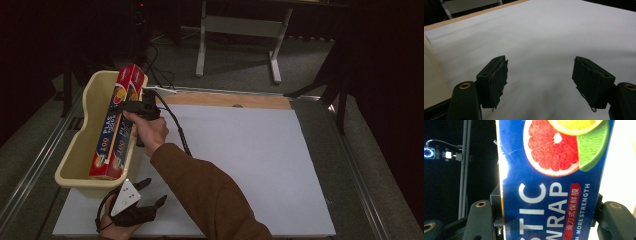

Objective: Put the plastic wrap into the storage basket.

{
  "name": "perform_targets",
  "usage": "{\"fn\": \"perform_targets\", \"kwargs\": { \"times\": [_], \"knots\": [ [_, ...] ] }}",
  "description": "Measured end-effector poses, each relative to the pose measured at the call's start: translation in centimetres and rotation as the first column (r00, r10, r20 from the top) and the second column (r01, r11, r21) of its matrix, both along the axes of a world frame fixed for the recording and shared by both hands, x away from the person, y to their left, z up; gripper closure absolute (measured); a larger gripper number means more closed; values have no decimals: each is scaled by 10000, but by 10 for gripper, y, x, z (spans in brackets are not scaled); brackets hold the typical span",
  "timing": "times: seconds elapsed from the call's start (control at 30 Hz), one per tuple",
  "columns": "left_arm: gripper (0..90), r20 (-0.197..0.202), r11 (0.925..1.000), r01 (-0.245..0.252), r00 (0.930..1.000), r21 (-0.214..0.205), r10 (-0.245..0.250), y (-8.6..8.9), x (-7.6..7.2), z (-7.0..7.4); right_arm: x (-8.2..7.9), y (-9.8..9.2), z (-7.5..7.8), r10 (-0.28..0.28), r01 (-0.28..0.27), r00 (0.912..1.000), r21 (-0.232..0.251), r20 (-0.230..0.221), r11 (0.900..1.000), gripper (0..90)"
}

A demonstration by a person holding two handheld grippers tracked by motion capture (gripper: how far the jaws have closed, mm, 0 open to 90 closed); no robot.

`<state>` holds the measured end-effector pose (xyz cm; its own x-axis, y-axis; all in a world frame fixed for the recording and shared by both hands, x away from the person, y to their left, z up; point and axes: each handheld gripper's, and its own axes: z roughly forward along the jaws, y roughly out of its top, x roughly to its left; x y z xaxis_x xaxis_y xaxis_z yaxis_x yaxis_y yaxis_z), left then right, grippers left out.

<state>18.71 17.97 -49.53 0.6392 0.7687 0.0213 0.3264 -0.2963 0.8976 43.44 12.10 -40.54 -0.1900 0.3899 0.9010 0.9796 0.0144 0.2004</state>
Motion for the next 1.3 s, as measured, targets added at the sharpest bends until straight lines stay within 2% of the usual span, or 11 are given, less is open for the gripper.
{"fn": "perform_targets", "kwargs": {
  "times": [0.27, 0.53, 0.63, 0.93, 1.1, 1.17, 1.23, 1.3],
  "knots": [
    [281, 13, 10000, -39, 10000, -78, 39, 1, 0, 0, -2, 4, -1, -208, 202, 9997, -620, -85, 9979, 383],
    [282, -9, 10000, 1, 10000, -14, -1, 0, 0, 0, -4, 4, 5, -375, 350, 9992, -1410, -149, 9894, 356],
    [281, -12, 10000, -24, 10000, -28, 24, 0, 0, 0, -5, 4, 6, -361, 339, 9993, -1537, -116, 9875, 353],
    [280, -4, 9999, -69, 10000, -82, 69, 1, 0, 0, -6, 9, -1, -369, 362, 9993, -2399, 15, 9701, 348],
    [279, -19, 9999, -95, 10000, -121, 95, 2, 0, 1, -9, 9, 2, -446, 471, 9989, -2485, 157, 9675, 323],
    [278, 15, 9998, -132, 9999, -134, 132, 2, 0, 1, -10, 6, 6, -504, 522, 9986, -2336, 134, 9709, 268],
    [278, 3, 9998, -141, 9999, -129, 141, 2, 0, 1, -8, 3, 11, -464, 484, 9988, -1965, 150, 9793, 268],
    [273, -52, 9999, -140, 9999, -97, 140, 1, 1, 0, -8, -2, 15, -544, 587, 9982, -2050, 263, 9770, 283]
  ]
}}
